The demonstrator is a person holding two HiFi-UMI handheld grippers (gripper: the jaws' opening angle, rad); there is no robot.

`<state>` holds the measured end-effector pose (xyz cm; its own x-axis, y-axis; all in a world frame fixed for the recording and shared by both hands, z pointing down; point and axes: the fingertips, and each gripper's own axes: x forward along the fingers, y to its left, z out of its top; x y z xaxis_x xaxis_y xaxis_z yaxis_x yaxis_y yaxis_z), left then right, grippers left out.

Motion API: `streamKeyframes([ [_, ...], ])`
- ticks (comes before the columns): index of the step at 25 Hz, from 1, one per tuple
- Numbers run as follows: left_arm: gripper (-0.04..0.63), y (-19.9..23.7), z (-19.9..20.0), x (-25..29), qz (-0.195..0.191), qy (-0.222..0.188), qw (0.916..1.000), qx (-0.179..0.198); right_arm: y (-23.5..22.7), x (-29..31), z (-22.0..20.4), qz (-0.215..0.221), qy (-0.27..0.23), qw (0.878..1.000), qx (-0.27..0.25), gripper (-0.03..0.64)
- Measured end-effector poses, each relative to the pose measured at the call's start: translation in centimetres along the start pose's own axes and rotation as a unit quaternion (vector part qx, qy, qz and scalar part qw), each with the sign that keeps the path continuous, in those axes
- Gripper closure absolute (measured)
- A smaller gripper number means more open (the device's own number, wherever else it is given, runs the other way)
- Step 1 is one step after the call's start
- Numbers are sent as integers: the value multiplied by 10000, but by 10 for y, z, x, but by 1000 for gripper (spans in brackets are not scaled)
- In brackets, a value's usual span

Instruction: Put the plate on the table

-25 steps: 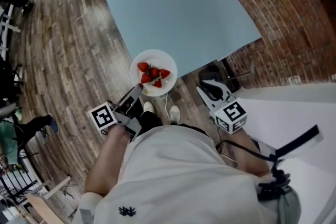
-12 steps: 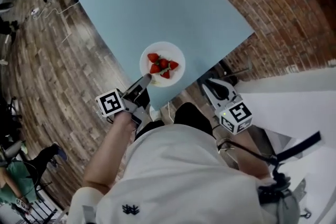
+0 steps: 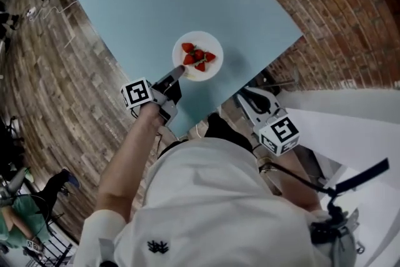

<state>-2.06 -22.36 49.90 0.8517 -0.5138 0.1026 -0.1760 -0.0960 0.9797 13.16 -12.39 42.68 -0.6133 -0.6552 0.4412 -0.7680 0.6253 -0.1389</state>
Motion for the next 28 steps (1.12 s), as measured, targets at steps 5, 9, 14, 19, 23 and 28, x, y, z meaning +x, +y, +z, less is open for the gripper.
streamKeyframes([
  [5,583,47,10,55,277,-26,9995,-152,-52,-1,-7,35,89,9997,232,561],
  [9,583,66,26,100,363,-128,9989,-268,-86,5,-10,135,330,9992,196,561],
  [14,583,87,47,148,344,-157,9990,-257,-118,16,-13,275,510,9981,189,561],
  [19,583,117,67,185,592,-192,9977,-278,-147,20,-15,370,664,9969,193,561],
  [23,583,132,82,195,722,-217,9965,-374,-158,22,-18,373,779,9960,216,561],
  [28,583,142,93,201,862,-260,9951,-411,-167,22,-19,442,788,9956,266,561],
])
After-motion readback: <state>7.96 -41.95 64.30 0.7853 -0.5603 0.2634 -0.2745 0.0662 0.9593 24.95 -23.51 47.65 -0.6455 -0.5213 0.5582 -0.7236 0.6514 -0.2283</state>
